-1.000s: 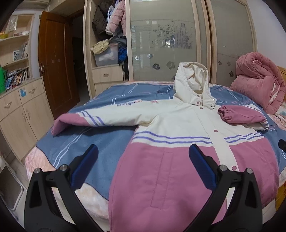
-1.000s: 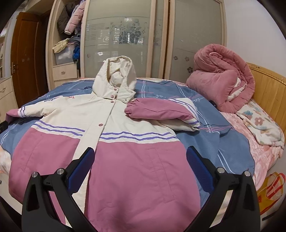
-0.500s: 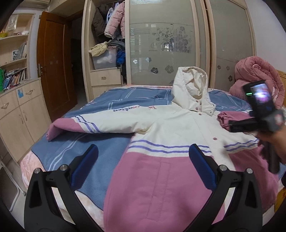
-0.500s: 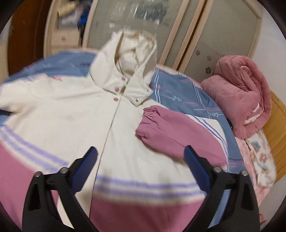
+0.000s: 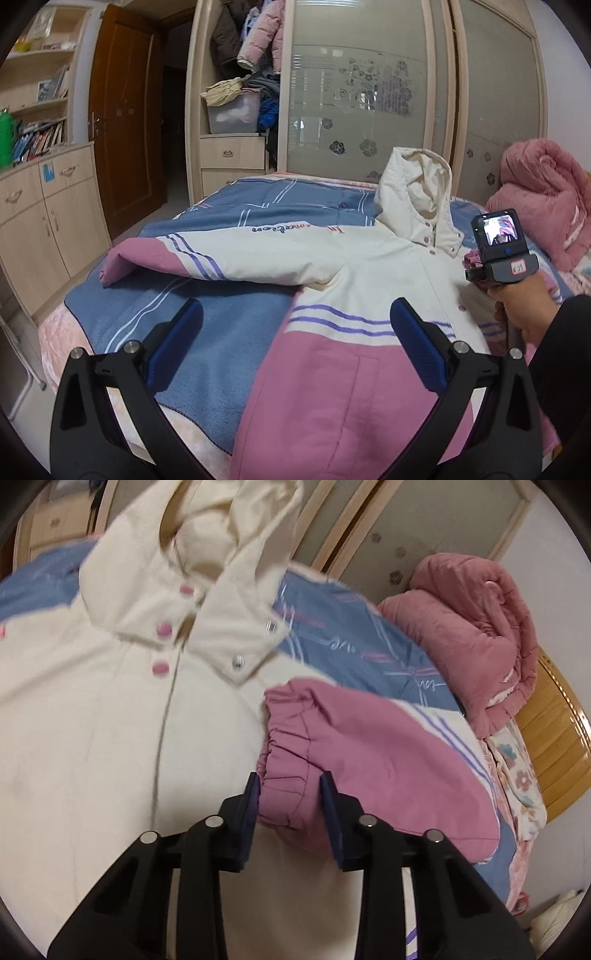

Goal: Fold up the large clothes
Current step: 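Grasp the folded sleeve cuff again with the right tool and adjust it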

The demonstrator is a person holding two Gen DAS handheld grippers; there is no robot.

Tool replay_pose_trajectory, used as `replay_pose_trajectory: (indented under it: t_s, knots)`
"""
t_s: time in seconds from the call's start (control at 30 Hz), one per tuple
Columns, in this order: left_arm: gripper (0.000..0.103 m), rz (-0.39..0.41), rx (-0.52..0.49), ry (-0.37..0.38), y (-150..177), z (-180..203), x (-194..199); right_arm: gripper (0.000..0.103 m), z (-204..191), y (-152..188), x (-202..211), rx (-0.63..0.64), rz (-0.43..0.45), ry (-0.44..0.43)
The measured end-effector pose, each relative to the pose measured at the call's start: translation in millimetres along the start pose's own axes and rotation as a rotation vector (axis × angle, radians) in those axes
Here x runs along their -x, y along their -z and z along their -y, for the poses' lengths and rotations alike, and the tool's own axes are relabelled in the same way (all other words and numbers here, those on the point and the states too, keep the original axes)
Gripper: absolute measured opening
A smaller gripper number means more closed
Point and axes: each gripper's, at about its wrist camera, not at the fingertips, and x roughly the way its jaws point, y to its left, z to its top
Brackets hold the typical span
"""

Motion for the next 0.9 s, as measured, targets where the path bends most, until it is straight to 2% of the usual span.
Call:
replay_pose_trajectory:
  t_s: [0.07, 0.13, 0.23, 0.27, 0.33, 0.37, 0.4, 0.43, 0.47, 0.53, 0.63, 0.73, 0.8, 0.9]
  knots:
    - [0.101, -0.003, 0.013, 0.003, -1, -3, -1, 0.000, 0, -9, 15, -0.052, 0.044, -0.060]
    - [0.101, -0.010, 0.016, 0.011, -1, -3, -3, 0.000, -14, -17, 43, -0.051, 0.110, -0.121]
    - [0.101, -0.009, 0.013, 0.013, -1, -3, -4, 0.000, -52, -25, 87, 0.029, 0.201, -0.192]
    - [0.101, -0.011, 0.012, 0.014, -1, -3, -4, 0.000, -60, -25, 96, 0.031, 0.212, -0.209]
    - [0.101, -0.013, 0.011, 0.013, 0, -2, -5, 0.000, -77, -29, 102, 0.052, 0.160, -0.261]
    - [0.101, -0.016, 0.010, 0.011, 0, -3, -6, 0.025, -85, -27, 100, 0.085, 0.128, -0.259]
    - [0.101, -0.018, 0.013, 0.012, 0, -5, -7, 0.078, -93, -22, 94, 0.136, 0.108, -0.204]
    - [0.101, -0.021, 0.018, 0.013, 0, -6, -7, 0.092, -93, -18, 93, 0.149, 0.134, -0.151]
    - [0.101, -0.024, 0.023, 0.014, 0, -8, -8, 0.094, -88, -13, 87, 0.177, 0.175, -0.058]
    - [0.101, -0.026, 0.033, 0.017, -1, -9, -8, 0.093, -79, -10, 71, 0.204, 0.149, 0.015]
    - [0.101, -0.028, 0.030, 0.027, 0, -7, -8, 0.081, -49, -3, 32, 0.154, 0.023, 0.028]
    - [0.101, -0.025, 0.005, 0.031, 1, -2, -8, 0.072, -35, 6, 8, 0.156, -0.029, 0.076]
    - [0.101, -0.027, 0.001, 0.034, 1, -1, -8, 0.053, -27, 12, -5, 0.152, -0.047, 0.124]
    - [0.101, -0.026, 0.006, 0.037, 0, -2, -9, 0.040, -18, 15, -18, 0.141, -0.055, 0.140]
